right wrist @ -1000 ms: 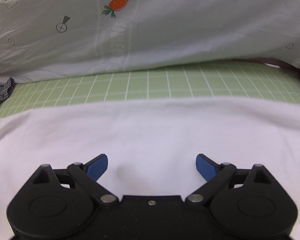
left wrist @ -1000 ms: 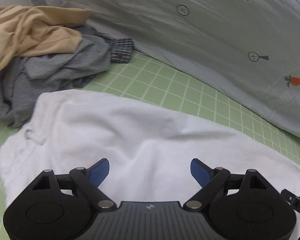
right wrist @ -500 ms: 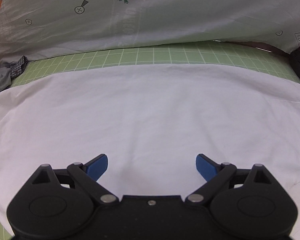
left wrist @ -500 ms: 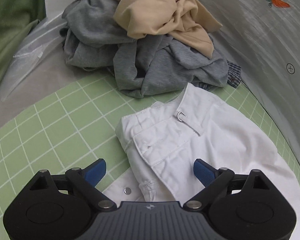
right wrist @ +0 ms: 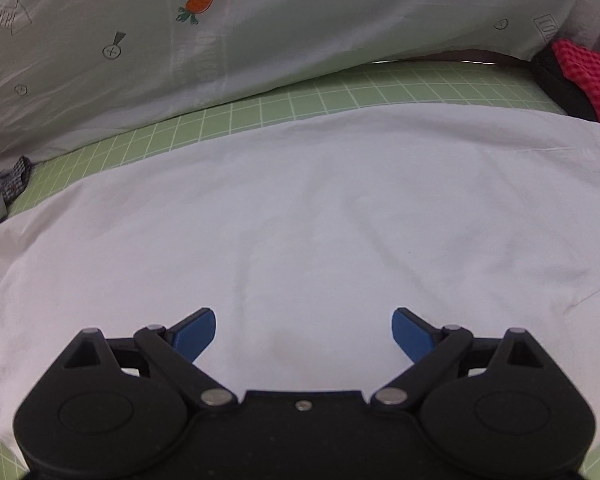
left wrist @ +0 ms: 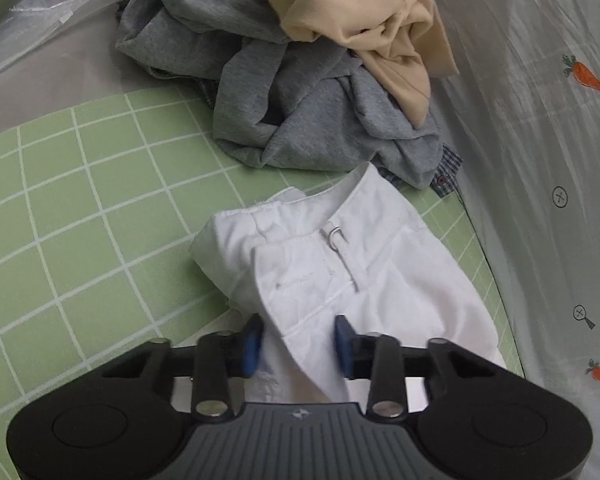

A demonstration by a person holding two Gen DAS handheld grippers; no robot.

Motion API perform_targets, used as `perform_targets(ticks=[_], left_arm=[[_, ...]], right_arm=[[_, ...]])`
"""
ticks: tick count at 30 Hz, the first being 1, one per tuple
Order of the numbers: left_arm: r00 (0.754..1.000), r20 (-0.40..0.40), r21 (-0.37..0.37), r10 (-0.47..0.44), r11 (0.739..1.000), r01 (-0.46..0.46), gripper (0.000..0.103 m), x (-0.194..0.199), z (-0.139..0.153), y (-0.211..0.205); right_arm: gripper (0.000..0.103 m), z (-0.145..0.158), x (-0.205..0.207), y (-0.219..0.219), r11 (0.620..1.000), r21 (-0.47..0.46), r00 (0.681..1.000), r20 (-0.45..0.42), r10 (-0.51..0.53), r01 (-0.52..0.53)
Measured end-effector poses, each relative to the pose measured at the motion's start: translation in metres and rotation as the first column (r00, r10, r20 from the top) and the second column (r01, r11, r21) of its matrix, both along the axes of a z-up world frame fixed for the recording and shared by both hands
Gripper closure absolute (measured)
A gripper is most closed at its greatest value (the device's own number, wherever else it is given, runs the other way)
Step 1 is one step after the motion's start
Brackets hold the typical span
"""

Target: Fold clothes

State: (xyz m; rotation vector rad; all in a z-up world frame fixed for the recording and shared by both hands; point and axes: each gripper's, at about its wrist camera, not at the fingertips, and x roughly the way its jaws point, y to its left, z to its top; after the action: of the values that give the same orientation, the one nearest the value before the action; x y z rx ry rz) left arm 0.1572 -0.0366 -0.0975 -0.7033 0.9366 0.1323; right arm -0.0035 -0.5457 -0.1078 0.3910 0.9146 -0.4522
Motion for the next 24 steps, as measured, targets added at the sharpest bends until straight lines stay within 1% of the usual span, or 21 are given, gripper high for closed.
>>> perform_targets(ticks=[1, 3, 6, 9, 13, 16, 18, 22, 24], left_arm=[[1.0, 0.02, 0.017, -0.019, 1.0, 0.019, 0.091, 0.0, 0.008, -0.004], [0.996, 0.061, 0.057, -0.064, 0.997, 0.061, 0.093, -0.002, 0.025, -0.018], [0.986, 0.105, 0.089, -0.132, 0.988, 0.123, 0.095, -0.009, 0.045, -0.049], [0.969, 0.147, 0.124, -0.2, 0.975, 0.183, 0.097, -0.016, 0.066, -0.08], [0.936, 0.198, 0.174, -0.291, 0.95, 0.258, 0.097, -0.026, 0.093, -0.122], [0.897, 0.199, 0.232, -0.395, 0.908, 0.349, 0.097, -0.035, 0.098, -0.17], [0.865, 0.19, 0.26, -0.464, 0.874, 0.411, 0.097, -0.042, 0.098, -0.203], [0.813, 0.126, 0.265, -0.569, 0.809, 0.525, 0.097, -0.058, 0.075, -0.269], [0.801, 0.065, 0.274, -0.595, 0.782, 0.559, 0.095, -0.063, 0.057, -0.297]], right_arm=[[0.007, 0.002, -0.002, -0.003, 1.0, 0.001, 1.0, 0.009, -0.008, 0.008], [0.007, 0.006, -0.007, -0.009, 1.0, -0.001, 0.999, 0.03, -0.018, 0.018], [0.007, 0.011, -0.013, -0.02, 0.999, 0.008, 0.997, 0.065, -0.035, 0.035], [0.007, 0.013, -0.023, -0.033, 0.998, 0.03, 0.994, 0.099, -0.055, 0.052], [0.007, 0.016, -0.04, -0.049, 0.996, 0.051, 0.988, 0.137, -0.073, 0.067], [0.007, 0.018, -0.057, -0.063, 0.995, 0.061, 0.984, 0.155, -0.091, 0.083], [0.007, 0.018, -0.069, -0.071, 0.994, 0.058, 0.982, 0.158, -0.104, 0.096], [0.007, 0.015, -0.097, -0.086, 0.991, 0.053, 0.98, 0.149, -0.133, 0.127], [0.007, 0.013, -0.109, -0.092, 0.989, 0.047, 0.98, 0.136, -0.144, 0.139]])
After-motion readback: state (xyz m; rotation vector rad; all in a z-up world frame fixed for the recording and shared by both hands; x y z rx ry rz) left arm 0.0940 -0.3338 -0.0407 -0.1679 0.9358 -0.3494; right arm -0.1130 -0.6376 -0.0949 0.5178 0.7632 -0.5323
